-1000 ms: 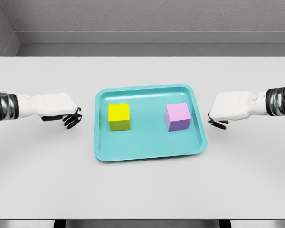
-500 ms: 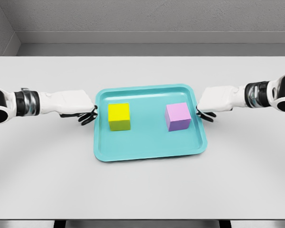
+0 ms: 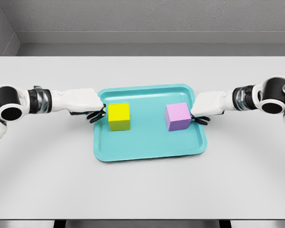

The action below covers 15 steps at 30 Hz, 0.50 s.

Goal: Push two cubes

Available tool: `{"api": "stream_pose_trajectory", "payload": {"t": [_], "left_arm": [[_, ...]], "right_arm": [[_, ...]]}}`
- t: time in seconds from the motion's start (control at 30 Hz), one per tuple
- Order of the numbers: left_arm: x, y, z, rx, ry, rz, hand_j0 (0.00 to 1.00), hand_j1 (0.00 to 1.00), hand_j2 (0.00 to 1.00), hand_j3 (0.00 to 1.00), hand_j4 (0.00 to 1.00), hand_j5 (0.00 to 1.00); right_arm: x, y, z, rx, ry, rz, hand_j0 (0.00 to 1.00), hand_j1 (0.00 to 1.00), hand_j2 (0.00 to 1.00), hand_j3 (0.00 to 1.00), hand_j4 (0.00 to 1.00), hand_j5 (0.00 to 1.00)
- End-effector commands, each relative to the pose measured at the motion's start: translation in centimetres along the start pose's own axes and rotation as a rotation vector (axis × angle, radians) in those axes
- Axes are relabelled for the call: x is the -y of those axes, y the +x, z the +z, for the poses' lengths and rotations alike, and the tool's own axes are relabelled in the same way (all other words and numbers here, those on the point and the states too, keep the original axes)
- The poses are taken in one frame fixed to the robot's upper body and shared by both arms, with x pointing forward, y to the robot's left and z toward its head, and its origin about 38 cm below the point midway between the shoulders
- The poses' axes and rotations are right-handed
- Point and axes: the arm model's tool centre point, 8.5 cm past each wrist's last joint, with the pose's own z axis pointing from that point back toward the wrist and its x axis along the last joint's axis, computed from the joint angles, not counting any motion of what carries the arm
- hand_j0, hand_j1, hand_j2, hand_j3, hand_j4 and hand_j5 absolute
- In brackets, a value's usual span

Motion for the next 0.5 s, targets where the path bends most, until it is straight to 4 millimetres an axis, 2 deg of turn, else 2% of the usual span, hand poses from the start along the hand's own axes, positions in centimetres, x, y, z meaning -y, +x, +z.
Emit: {"api": "stream_pose_trajectory", "payload": {"t": [0.0,0.33,0.47], "left_arm": [[0.1,0.7,-1.1,0.027,0.001,0.006,0.00,0.00,0.00,0.00,0.00,0.00],[-0.1,0.9,-1.4,0.031,-0.001,-0.004,0.00,0.00,0.00,0.00,0.00,0.00],[-0.6,1.2,-2.1,0.038,0.003,-0.020,0.00,0.00,0.00,0.00,0.00,0.00]], "right_arm": [[0.1,0.4,-0.4,0.019,-0.001,-0.005,0.10,0.10,0.10,0.10,0.10,0.10],[2.2,1.8,-0.5,0.051,-0.038,0.053,0.13,0.13,0.13,0.13,0.13,0.13],[2.9,3.0,-2.1,0.095,-0.038,0.073,0.13,0.13,0.13,0.13,0.13,0.13]]}}
